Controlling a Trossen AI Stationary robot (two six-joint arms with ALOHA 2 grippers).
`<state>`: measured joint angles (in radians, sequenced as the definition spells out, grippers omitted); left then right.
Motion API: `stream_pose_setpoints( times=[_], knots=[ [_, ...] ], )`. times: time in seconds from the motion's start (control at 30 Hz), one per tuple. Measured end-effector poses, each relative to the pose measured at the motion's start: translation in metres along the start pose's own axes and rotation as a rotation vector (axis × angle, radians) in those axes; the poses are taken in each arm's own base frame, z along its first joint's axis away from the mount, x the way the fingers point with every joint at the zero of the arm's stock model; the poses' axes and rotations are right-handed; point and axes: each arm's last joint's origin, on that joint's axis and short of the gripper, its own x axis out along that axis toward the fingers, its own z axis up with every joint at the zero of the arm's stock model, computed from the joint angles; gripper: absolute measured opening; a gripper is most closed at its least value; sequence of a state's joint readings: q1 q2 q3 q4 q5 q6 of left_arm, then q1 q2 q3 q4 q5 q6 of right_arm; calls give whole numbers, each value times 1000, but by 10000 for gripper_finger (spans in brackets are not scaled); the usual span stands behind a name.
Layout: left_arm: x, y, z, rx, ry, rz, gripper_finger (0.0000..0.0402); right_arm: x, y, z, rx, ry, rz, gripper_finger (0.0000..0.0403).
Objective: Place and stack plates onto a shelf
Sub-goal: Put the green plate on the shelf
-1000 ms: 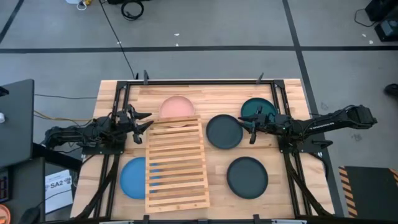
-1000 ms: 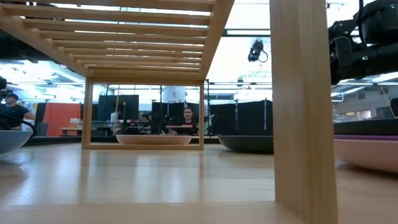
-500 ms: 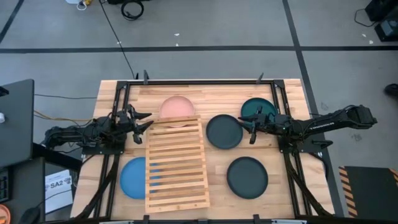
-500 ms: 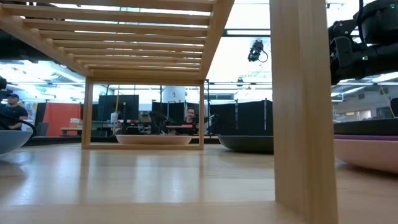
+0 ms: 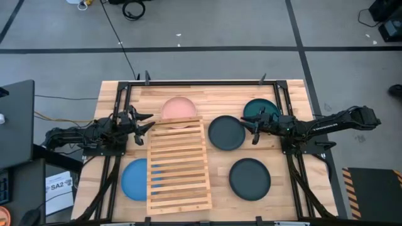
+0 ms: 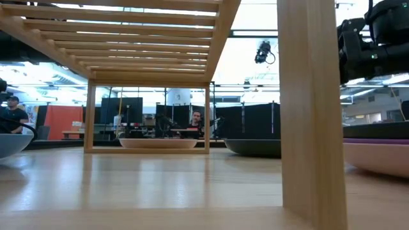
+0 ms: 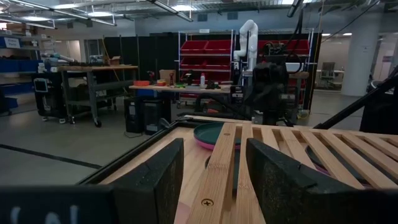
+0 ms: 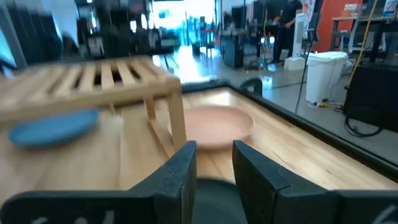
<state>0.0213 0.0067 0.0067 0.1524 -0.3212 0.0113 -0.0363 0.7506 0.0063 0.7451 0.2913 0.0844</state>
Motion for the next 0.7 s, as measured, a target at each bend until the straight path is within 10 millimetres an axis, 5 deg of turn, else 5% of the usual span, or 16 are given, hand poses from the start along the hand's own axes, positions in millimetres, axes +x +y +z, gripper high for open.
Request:
stream_pose_setpoints(
  times=[0.37, 0.7],
  knots=[
    [0, 0, 0, 0, 0, 0, 181, 14, 5, 55, -23, -193, -109, 109],
    [0, 0, 0, 0, 0, 0, 181, 28, 2, 105, -12, 201, -316, 109]
  ],
)
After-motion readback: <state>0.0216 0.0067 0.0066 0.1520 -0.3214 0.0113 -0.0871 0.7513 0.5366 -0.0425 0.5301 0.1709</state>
